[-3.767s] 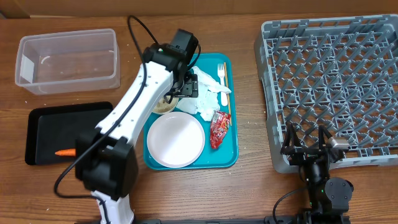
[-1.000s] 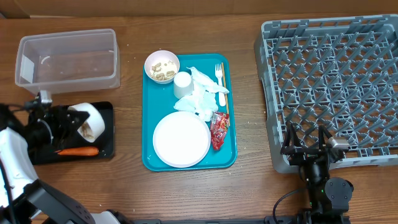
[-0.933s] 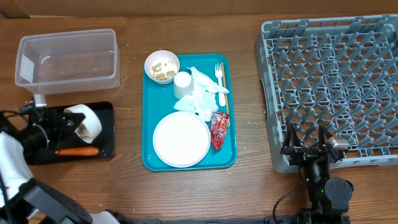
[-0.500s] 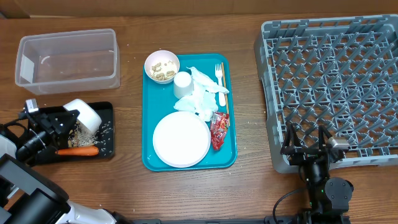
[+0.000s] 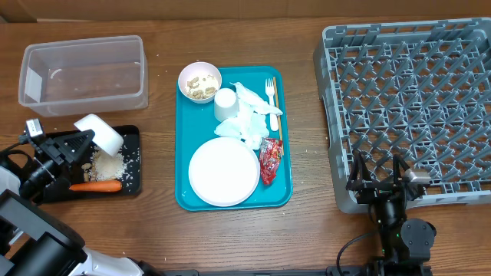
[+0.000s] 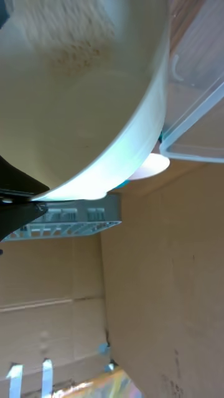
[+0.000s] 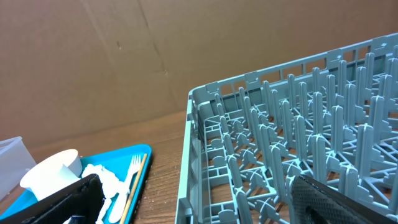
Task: Sort waste into correct bins and load items into the dishwasher rack
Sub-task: 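Tip the bowl over the black tray to dump the shells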
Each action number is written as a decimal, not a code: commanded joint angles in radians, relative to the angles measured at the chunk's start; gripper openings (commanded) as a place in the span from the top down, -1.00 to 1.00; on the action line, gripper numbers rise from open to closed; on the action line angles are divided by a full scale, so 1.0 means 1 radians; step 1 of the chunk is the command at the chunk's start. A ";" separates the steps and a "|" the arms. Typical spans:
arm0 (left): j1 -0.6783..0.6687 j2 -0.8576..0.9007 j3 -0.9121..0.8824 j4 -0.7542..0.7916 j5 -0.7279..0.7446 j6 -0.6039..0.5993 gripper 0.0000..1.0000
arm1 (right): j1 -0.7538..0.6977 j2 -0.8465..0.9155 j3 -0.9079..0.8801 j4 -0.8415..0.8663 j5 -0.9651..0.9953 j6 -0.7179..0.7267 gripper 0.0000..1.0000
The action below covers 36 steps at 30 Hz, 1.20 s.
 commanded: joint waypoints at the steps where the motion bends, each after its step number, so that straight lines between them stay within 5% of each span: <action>1: 0.009 0.010 -0.005 0.044 0.061 -0.011 0.92 | -0.006 -0.008 -0.010 0.004 0.006 0.001 -1.00; 9: 0.016 0.010 -0.005 0.033 -0.026 -0.103 0.92 | -0.006 -0.008 -0.010 0.004 0.006 0.001 -1.00; 18: 0.016 0.010 -0.005 -0.011 0.036 -0.019 0.92 | -0.006 -0.008 -0.010 0.004 0.006 0.001 -1.00; 21: 0.018 0.010 -0.005 0.003 -0.021 -0.120 0.92 | -0.006 -0.008 -0.010 0.004 0.006 0.001 -1.00; 24: 0.013 0.009 -0.004 -0.061 0.097 0.026 0.92 | -0.006 -0.008 -0.010 0.004 0.006 0.001 -1.00; 26: 0.014 0.009 -0.004 -0.035 0.041 -0.047 0.92 | -0.006 -0.008 -0.010 0.004 0.006 0.001 -1.00; 36: 0.013 0.005 -0.002 -0.086 0.015 -0.020 0.90 | -0.006 -0.008 -0.010 0.003 0.006 0.001 -1.00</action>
